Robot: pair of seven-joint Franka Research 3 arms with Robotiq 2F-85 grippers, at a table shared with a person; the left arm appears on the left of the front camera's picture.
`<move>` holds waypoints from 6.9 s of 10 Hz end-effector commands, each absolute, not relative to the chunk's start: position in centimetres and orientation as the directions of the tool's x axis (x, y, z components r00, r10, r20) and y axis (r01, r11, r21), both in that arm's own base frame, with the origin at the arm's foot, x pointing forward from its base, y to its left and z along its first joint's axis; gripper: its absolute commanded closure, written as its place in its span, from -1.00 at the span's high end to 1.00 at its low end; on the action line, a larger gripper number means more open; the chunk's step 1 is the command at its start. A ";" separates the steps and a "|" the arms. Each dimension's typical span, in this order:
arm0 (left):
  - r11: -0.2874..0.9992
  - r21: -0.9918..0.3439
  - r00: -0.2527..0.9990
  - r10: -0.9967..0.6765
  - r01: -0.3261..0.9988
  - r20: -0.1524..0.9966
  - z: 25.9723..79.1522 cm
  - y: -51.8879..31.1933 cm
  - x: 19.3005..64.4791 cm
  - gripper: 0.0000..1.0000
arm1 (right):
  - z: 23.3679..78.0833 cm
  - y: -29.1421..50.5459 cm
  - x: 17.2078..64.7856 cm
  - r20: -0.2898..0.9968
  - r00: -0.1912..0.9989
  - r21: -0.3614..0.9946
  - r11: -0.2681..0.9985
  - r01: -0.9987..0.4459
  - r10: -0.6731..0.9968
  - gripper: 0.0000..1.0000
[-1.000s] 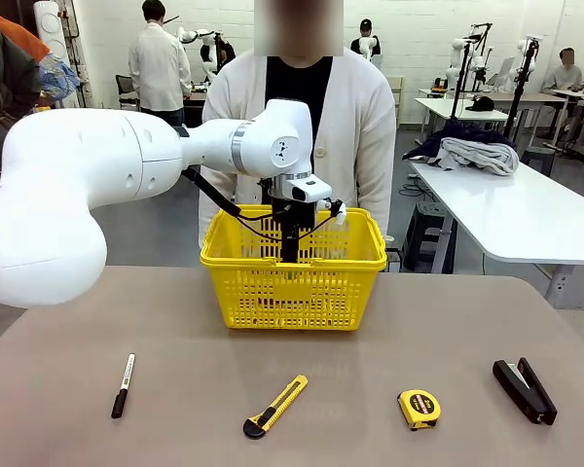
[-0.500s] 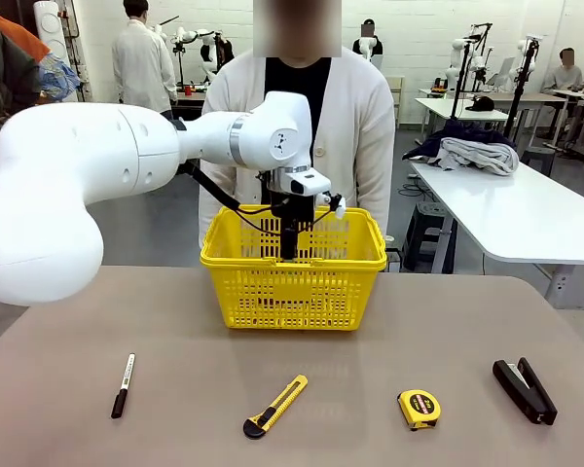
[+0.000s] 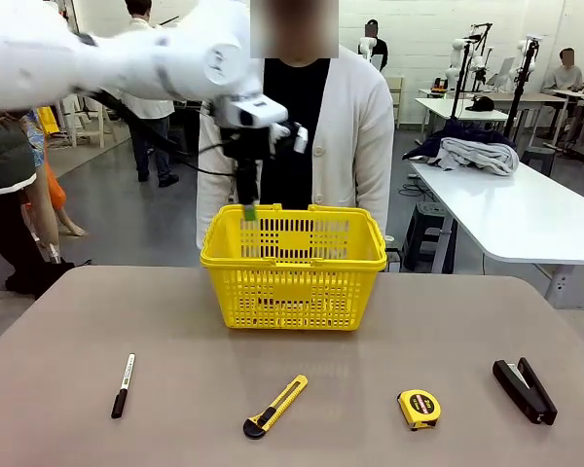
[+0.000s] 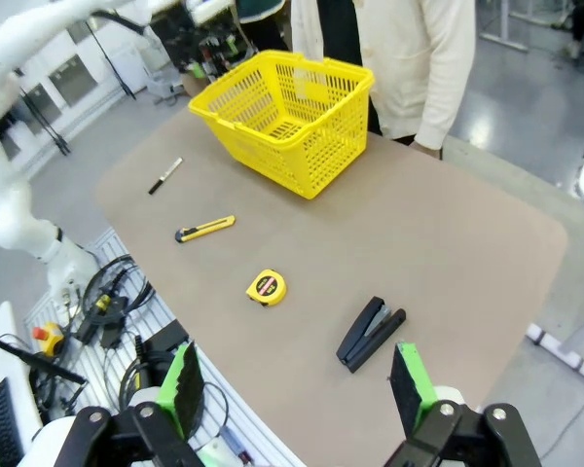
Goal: Place the items the person wants into the basket.
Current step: Pick up the item the person points to and place it in the Market Basket.
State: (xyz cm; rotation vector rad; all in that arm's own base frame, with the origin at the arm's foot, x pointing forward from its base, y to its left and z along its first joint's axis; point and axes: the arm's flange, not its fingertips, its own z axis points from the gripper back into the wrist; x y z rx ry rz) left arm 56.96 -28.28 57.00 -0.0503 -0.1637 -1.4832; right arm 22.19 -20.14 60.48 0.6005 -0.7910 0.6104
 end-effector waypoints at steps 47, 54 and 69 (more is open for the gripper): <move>0.475 0.004 0.317 -0.594 0.880 0.739 58.2 16.1 29.9 1.00 | 60.7 -20.2 22.3 0.804 0.534 0.256 0.656 -0.710 0.263 1.00; 0.475 0.004 0.317 -0.594 0.880 0.739 58.2 16.1 29.9 1.00 | 60.7 -20.2 22.3 0.804 0.534 0.256 0.656 -0.710 0.263 1.00; 0.897 0.002 0.896 -0.443 0.443 0.025 48.5 -11.2 34.8 1.00 | 60.7 -20.2 22.3 0.804 0.534 0.256 0.656 -0.710 0.263 1.00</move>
